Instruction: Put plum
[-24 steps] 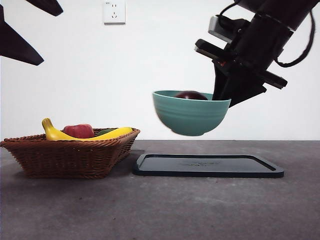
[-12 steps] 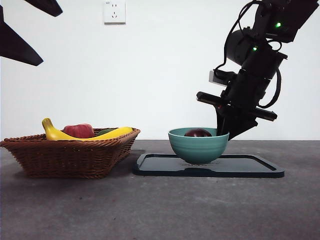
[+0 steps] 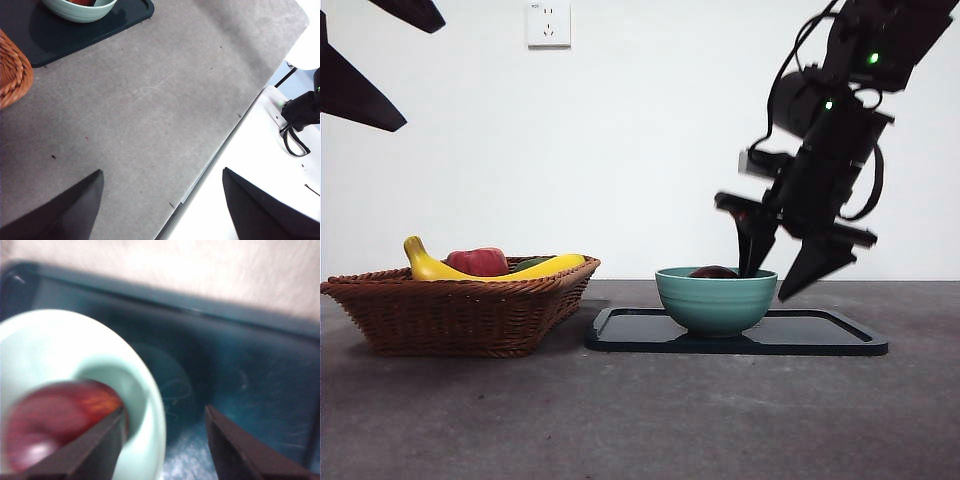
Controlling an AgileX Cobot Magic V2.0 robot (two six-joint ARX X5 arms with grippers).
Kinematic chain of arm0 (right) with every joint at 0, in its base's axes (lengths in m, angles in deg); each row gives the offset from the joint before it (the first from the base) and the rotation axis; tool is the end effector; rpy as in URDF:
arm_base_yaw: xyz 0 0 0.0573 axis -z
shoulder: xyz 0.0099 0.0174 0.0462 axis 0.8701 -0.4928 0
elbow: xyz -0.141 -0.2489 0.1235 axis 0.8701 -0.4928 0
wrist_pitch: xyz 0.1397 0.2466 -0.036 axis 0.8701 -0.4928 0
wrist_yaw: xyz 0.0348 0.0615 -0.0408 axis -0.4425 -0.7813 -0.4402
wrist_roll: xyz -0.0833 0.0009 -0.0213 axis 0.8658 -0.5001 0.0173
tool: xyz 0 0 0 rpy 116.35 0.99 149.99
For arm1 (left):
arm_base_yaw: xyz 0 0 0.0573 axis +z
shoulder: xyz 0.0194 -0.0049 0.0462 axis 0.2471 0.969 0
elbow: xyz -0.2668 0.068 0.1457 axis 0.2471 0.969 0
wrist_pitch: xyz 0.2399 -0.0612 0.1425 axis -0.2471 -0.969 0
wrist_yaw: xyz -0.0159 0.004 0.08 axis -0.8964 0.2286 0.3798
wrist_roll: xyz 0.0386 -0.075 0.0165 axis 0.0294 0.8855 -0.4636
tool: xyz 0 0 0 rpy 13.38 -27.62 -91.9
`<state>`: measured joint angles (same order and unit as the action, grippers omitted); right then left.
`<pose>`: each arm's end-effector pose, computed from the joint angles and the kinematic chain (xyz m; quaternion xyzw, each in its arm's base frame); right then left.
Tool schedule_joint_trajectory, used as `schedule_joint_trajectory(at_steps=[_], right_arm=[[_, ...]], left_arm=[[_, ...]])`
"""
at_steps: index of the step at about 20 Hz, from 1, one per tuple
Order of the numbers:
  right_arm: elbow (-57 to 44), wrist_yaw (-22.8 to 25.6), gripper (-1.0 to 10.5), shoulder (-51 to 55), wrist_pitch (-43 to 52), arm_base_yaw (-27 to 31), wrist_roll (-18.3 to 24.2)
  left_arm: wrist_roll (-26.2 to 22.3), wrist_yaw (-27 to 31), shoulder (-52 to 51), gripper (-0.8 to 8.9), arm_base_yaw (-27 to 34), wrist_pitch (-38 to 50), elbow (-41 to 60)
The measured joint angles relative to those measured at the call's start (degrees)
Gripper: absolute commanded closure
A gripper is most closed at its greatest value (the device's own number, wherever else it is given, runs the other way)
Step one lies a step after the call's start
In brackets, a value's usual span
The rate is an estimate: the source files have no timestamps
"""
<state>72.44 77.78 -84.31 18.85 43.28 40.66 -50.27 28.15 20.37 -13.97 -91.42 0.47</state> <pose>0.4358 0.1496 0.1901 0.0626 0.4954 0.1649 0.8506 0.1466 -0.1226 0.2900 -0.0183 0.3830 -0.4597 0.8010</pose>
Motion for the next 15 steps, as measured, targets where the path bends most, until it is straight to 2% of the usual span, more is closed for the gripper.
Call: schedule_joint_trajectory(at_steps=[4,11,15], right_arm=[[0.09,0.39,6.8,12.79,-2.03,0.9,0.81],[0.24,-2.36,6.8,33.7,-21.22,0.74,4.66],[-5.18,-2.89,6.8,43.32,-23.89,-0.2,5.88]], left_arm=[[0.0,0.0,0.0,4.39,-0.02,0.04,0.0],[0.0,0.0,0.0,4.39,0.0,0.42,0.0],[0.0,0.0,0.0,4.39,-0.02,0.55,0.0]])
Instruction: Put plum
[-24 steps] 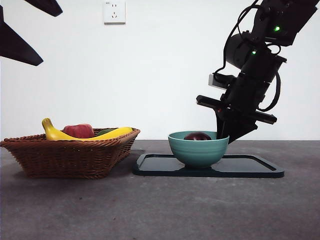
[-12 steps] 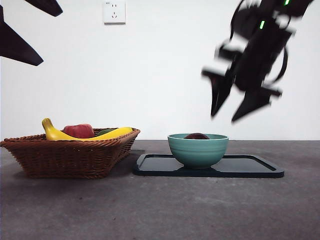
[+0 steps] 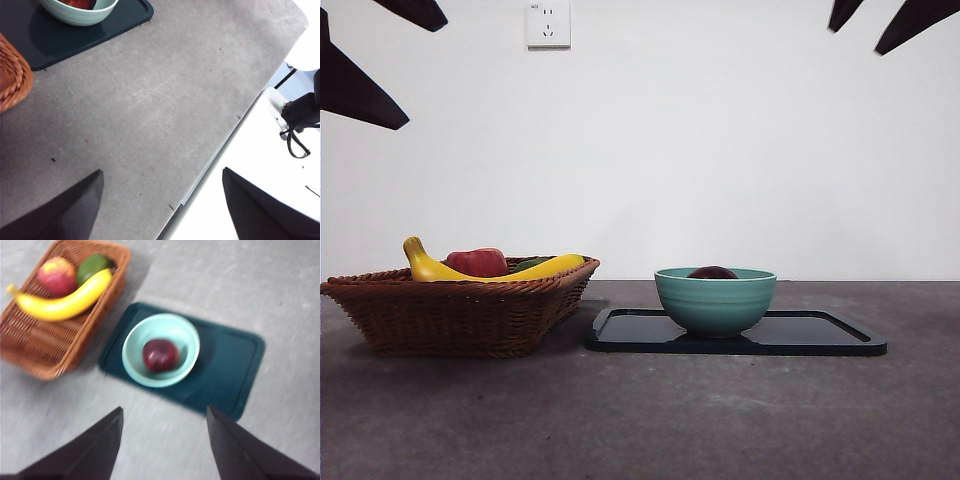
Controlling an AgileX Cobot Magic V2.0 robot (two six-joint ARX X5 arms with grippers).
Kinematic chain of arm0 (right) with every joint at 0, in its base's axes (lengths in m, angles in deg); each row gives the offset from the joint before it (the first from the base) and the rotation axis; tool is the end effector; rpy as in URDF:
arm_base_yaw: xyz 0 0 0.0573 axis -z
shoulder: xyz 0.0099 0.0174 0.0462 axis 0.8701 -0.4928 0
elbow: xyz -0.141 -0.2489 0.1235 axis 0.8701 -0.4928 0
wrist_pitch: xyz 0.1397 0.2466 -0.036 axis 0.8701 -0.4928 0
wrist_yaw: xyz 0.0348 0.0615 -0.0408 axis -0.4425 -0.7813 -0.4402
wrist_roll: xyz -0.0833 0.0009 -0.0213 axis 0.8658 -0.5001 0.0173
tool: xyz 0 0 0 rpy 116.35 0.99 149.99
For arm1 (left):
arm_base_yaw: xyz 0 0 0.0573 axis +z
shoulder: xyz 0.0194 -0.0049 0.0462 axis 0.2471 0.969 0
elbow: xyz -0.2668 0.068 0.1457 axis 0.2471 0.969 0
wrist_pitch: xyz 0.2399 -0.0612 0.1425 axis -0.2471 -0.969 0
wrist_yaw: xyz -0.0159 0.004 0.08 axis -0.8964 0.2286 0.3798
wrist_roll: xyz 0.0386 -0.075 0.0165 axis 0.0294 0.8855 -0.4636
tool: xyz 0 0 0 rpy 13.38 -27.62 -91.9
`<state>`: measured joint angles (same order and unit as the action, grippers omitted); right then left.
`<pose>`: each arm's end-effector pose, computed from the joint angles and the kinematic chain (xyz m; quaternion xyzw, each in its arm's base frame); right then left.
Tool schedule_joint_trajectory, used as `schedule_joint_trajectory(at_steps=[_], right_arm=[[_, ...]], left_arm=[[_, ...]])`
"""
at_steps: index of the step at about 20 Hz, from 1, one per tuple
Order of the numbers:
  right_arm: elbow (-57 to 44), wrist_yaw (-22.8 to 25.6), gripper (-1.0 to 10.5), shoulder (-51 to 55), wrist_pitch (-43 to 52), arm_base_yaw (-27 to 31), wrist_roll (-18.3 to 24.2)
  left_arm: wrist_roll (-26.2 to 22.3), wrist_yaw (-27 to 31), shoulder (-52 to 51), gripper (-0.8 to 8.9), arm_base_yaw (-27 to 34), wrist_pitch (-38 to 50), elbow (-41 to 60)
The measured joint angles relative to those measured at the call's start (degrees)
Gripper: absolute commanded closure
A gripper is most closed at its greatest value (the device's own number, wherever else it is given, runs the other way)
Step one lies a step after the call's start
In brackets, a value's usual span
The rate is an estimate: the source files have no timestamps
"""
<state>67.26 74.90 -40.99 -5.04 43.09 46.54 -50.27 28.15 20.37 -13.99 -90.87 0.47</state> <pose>0.2400 0.0936 0.3836 0.0357 0.3761 0.2328 0.8962 0.1473 -0.1230 0.2909 -0.0181 0.3786 -0.4608 0.8025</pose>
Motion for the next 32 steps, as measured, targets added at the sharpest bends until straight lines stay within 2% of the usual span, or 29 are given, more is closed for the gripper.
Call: schedule_joint_trajectory(at_steps=[2,6,11,15,30,32], right_arm=[[-5.73,-2.21,6.8,5.51,-0.22,-0.66,0.15],[-17.25,-10.25,6.8,15.43,0.11,-2.45,0.15],[-27.5,-13.31,6.8,25.03,0.07,-3.93,0.13],[-28.65,-13.35,6.8,27.78,-0.07,-3.93,0.09],[-28.65,-13.38,6.8,27.61,-0.07,-3.93,0.09],[-28.65,-13.38,6.8,27.61,-0.07,-3.93,0.09]], left_arm=[[0.0,0.0,0.0,4.39,0.02,0.0,0.0],[0.0,0.0,0.0,4.39,0.02,0.02,0.0],[0.0,0.0,0.0,4.39,0.02,0.0,0.0],[0.0,0.0,0.0,4.39,0.02,0.0,0.0],[0.09,0.0,0.0,4.41,0.02,0.0,0.0],[1.51,0.0,0.0,4.41,0.0,0.39,0.0]])
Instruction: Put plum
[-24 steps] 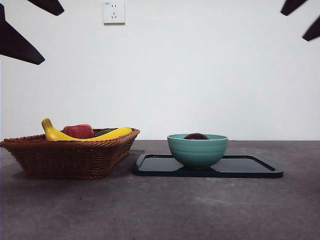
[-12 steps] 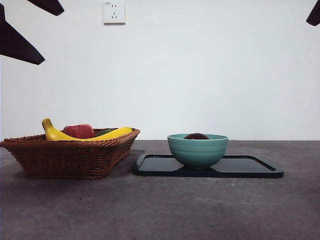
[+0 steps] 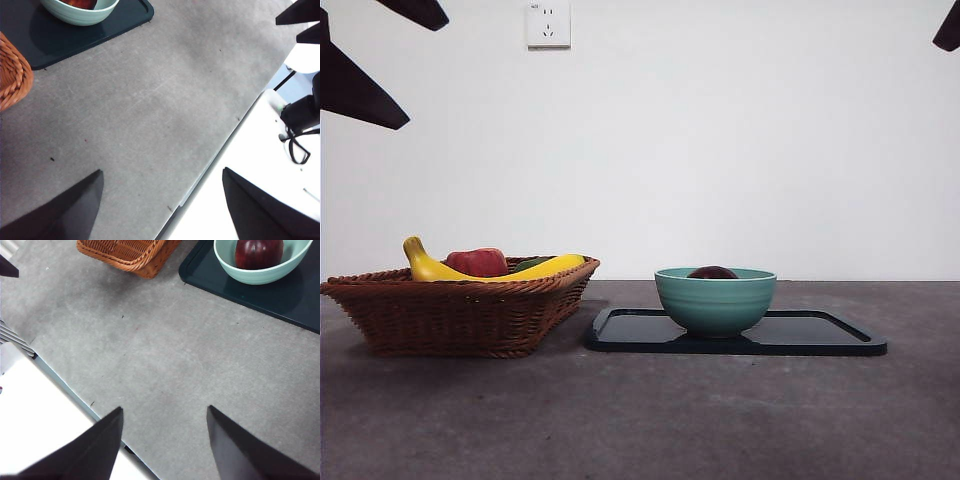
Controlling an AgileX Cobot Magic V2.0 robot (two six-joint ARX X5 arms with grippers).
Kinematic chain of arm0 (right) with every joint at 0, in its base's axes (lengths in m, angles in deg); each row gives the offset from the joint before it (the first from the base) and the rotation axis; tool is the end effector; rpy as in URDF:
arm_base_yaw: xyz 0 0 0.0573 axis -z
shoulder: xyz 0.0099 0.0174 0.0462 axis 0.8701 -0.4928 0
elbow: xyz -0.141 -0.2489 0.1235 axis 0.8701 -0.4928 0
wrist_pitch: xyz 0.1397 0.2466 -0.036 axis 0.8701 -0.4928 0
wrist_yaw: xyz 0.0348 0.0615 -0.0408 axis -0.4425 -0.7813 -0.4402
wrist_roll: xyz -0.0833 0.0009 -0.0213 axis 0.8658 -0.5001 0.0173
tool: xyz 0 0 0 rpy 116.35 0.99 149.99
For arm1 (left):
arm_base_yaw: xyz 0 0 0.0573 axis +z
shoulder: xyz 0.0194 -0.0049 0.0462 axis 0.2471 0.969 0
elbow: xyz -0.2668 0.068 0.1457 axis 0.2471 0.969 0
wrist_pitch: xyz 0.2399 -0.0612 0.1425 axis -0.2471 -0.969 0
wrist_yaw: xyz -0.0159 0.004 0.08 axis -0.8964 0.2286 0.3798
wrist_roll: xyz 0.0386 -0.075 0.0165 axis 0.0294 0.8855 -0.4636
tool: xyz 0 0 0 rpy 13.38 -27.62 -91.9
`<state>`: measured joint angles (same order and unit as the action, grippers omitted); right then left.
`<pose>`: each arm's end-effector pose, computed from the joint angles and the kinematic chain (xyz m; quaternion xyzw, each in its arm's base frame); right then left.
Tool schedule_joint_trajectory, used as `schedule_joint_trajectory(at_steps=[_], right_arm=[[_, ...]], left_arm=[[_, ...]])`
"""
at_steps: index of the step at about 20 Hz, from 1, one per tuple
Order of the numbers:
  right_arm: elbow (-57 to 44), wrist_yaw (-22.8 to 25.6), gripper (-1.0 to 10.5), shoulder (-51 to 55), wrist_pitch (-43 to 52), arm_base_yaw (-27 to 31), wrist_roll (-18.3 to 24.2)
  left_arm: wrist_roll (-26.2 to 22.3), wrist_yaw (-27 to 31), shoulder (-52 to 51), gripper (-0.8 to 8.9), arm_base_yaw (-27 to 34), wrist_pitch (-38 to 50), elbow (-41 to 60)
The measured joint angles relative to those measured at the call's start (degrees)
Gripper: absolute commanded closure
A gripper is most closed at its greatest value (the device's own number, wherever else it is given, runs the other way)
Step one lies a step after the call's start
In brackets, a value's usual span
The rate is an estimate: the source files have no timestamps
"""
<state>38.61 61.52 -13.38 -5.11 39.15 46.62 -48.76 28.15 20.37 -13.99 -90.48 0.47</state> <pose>0.1161 0.0813 0.2864 0.0628 0.3912 0.3631 0.8433 0.1478 -0.1233 0.2915 -0.0286 0.3815 -0.4565 0.8033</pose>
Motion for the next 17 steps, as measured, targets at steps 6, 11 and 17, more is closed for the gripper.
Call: schedule_joint_trajectory(at_steps=[6,11,17], right_arm=[[0.0,0.0,6.8,0.0,0.02,0.0,0.0],[0.0,0.0,6.8,0.0,0.07,0.0,0.0],[0.0,0.0,6.8,0.0,0.07,0.0,0.0]], left_arm=[[5.11,5.27,5.07,4.4,-2.4,6.58,-5.29],[5.79,9.94,19.63,4.4,-4.28,6.84,-18.51],[3.61,14.21,39.1,4.4,-5.92,7.58,-36.89]])
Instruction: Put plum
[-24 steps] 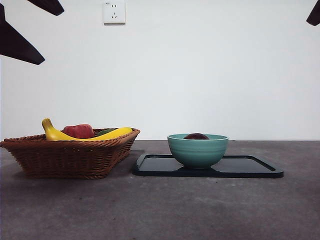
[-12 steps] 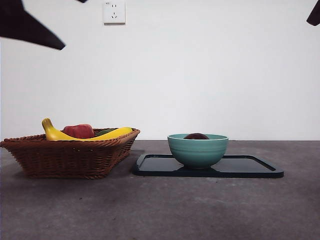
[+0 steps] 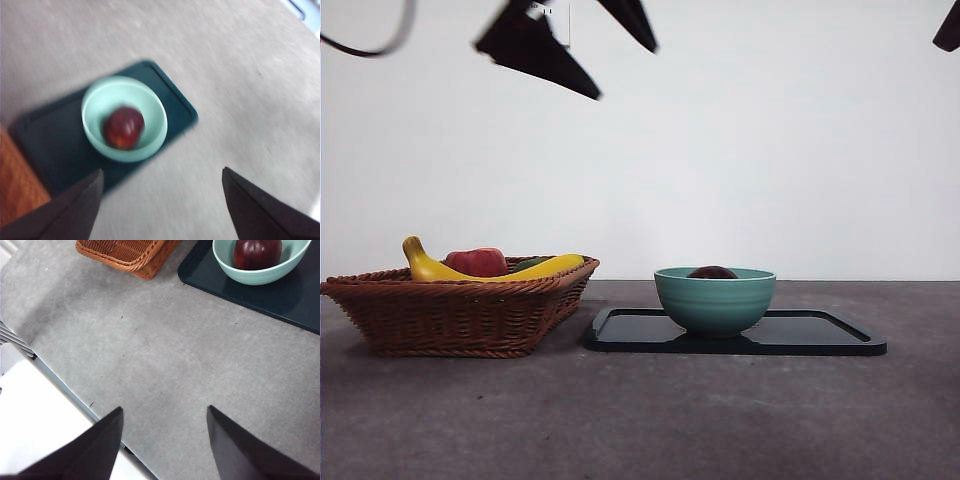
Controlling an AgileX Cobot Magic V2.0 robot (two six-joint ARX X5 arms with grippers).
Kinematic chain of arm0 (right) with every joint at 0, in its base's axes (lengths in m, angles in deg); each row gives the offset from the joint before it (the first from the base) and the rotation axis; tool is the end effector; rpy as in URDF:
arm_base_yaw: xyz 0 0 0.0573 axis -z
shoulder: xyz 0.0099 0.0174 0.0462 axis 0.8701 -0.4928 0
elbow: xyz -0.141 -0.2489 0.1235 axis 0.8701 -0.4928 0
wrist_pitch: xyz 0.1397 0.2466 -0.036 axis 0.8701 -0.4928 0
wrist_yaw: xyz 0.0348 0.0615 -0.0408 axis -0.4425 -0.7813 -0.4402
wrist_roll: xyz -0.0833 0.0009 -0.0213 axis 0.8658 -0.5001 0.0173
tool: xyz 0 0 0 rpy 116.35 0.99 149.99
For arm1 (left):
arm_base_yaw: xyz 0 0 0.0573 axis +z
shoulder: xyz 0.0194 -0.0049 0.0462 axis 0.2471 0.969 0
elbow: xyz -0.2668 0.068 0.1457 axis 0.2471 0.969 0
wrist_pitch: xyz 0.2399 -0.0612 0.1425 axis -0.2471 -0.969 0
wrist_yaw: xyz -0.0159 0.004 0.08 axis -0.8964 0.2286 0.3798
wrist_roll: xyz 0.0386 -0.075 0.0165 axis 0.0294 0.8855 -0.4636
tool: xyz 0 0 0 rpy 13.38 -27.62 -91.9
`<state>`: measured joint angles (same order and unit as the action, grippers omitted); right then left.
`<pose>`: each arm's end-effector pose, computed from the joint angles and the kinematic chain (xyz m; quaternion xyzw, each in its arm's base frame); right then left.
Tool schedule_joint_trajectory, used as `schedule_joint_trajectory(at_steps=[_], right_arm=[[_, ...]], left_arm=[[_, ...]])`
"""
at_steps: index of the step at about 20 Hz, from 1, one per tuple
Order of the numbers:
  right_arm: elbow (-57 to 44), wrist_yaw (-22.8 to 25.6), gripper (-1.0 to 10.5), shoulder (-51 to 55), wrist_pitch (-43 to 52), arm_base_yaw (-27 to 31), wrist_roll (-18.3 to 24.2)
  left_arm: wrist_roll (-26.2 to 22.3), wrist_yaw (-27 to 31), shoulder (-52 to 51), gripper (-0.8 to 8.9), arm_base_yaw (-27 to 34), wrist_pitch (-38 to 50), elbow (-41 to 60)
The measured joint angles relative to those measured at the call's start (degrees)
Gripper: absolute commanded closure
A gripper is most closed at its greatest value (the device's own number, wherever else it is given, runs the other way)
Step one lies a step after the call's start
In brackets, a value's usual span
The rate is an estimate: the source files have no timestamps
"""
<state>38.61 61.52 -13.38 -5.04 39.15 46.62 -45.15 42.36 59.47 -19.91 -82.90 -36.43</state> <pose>0.1162 0.0813 0.2865 0.0628 0.3907 0.3632 0.8435 0.3159 -0.2416 0.3639 0.0023 0.3457 -0.3947 0.8513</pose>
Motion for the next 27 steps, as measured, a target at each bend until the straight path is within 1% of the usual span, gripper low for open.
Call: schedule_joint_trajectory(at_steps=[3,6,12,15,17,20,27], right_arm=[[0.0,0.0,6.8,0.0,0.0,0.0,0.0],[0.0,0.0,6.8,0.0,0.0,0.0,0.0],[0.0,0.0,6.8,0.0,0.0,0.0,0.0],[0.0,0.0,6.8,0.0,-0.02,0.0,0.0],[0.0,0.0,6.8,0.0,-0.28,0.0,0.0],[0.0,0.0,6.8,0.0,-0.46,0.0,0.0],[0.0,0.0,6.8,0.0,-0.5,0.0,0.0]], left_arm=[[-1.01,1.27,8.5,4.4,-0.59,1.64,-6.69],[-2.43,2.84,15.08,4.4,-1.18,2.95,-10.54],[-5.25,3.93,23.96,4.4,-2.71,9.6,-11.39],[-7.39,4.42,26.93,4.4,-3.5,11.78,-11.39],[-9.38,5.77,28.76,4.4,-3.74,11.89,-11.39],[-11.23,5.88,30.84,4.4,-3.8,11.96,-11.39],[-12.48,6.1,32.0,4.4,-3.93,13.86,-11.39]])
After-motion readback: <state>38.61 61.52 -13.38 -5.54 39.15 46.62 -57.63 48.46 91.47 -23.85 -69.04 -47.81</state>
